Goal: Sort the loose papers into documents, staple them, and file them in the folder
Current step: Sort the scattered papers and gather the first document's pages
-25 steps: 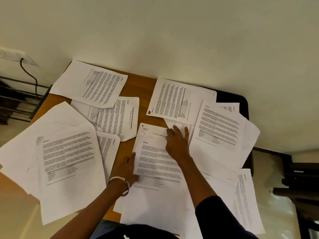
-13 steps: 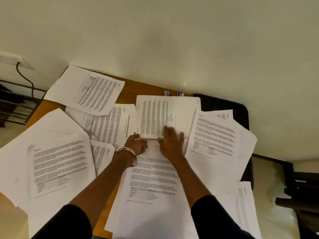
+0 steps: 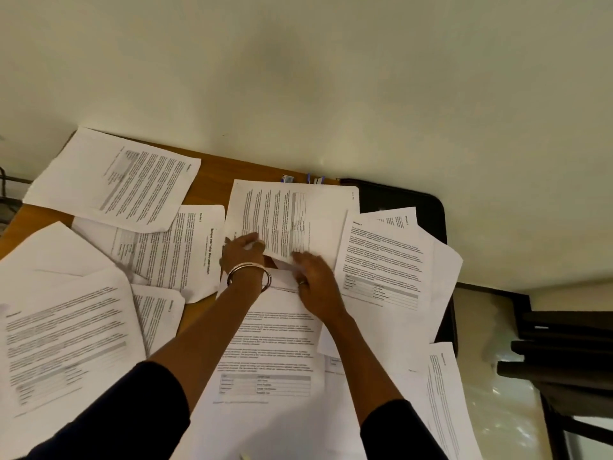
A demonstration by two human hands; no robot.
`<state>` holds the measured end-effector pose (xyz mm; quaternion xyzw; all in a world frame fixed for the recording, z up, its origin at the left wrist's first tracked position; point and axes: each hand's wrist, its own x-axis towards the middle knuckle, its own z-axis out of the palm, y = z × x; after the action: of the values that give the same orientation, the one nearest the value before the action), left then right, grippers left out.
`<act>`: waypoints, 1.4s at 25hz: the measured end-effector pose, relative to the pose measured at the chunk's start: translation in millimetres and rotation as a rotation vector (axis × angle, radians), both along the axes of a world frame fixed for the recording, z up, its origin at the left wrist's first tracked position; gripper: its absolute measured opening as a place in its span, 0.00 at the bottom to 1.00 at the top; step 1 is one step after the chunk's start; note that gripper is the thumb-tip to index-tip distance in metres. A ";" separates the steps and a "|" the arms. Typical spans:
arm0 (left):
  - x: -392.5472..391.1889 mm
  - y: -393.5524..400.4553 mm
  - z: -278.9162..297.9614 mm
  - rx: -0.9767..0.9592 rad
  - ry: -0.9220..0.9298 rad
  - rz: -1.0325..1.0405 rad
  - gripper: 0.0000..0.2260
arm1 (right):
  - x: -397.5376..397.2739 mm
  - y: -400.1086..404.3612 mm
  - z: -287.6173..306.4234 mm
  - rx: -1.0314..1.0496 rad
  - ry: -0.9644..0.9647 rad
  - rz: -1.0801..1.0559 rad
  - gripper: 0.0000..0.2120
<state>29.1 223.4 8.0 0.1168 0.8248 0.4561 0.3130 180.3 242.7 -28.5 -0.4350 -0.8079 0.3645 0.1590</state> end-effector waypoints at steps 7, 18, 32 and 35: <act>-72.8 3.0 50.0 0.533 0.093 -0.017 0.13 | 55.6 11.3 -5.0 0.266 0.079 -0.708 0.14; -92.2 -43.3 -7.5 0.020 0.064 -0.329 0.43 | 58.7 -14.7 -9.1 0.268 0.069 -0.693 0.15; -90.0 -23.4 47.4 0.502 -0.448 0.144 0.18 | 89.0 -18.6 -19.7 0.147 -0.494 -0.411 0.41; -87.9 -17.9 62.7 0.554 -0.686 0.021 0.12 | 102.9 -16.6 -16.1 0.163 -0.410 -0.372 0.39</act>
<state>-58.9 205.5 70.7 0.0299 0.5210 0.6754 0.5210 283.2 226.1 -44.5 -0.6260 -0.7561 0.1676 0.0909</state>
